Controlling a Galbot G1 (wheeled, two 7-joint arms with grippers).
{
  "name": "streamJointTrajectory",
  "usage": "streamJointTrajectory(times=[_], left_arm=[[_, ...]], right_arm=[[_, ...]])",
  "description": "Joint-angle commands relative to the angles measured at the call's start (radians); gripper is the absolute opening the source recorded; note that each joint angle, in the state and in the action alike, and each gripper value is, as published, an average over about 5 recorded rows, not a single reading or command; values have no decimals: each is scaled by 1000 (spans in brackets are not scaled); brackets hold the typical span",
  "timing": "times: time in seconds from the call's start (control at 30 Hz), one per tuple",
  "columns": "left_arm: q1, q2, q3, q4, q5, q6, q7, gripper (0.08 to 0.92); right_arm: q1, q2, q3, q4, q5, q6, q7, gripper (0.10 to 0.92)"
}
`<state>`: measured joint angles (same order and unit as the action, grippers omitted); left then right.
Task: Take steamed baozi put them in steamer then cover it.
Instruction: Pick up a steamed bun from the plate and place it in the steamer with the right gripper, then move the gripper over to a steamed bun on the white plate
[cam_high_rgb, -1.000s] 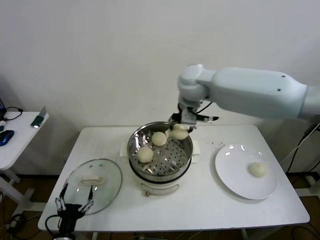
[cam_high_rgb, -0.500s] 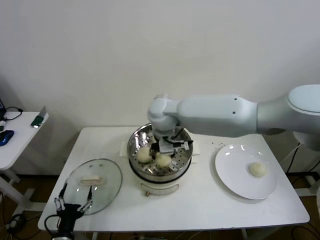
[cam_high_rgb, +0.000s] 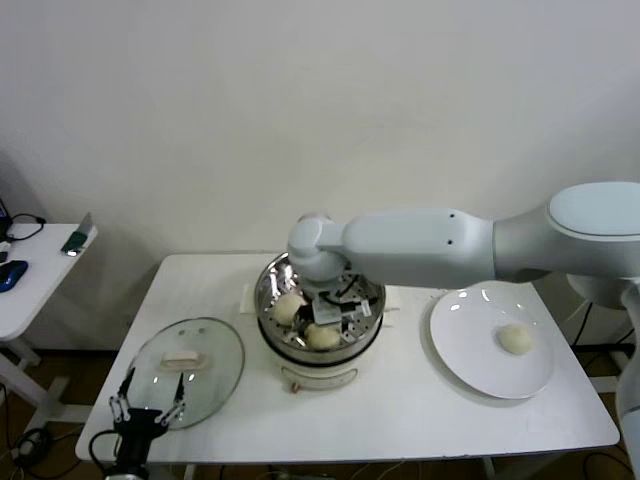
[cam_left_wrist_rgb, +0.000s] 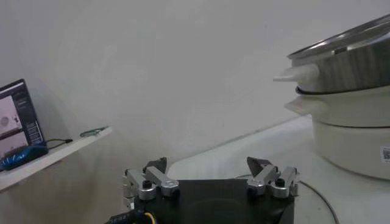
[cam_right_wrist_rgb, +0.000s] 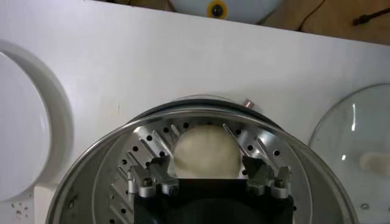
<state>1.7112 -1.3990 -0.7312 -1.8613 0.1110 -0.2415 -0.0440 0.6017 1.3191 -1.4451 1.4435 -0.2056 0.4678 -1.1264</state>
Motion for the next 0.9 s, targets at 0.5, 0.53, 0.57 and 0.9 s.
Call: streamJointTrajectory(times=[0.5,0.53,0.57,0.9], left_arm=[[12,5,4,-1,13,-5,-2,823],[11,5,5,-1,14,-5,-2,823],[9,5,7,-1,15,-5,-2,823],[-35,-14,36,-23,38,20,3,823]], right_arm=[[177,-221,11,-99,227,-153,38,823],[201,-243,-17,-116,286,-197,53,823],[222,-269,-47,-134,344,-239,70,823],[190,-544,-99,-170,551,-596,135,823]])
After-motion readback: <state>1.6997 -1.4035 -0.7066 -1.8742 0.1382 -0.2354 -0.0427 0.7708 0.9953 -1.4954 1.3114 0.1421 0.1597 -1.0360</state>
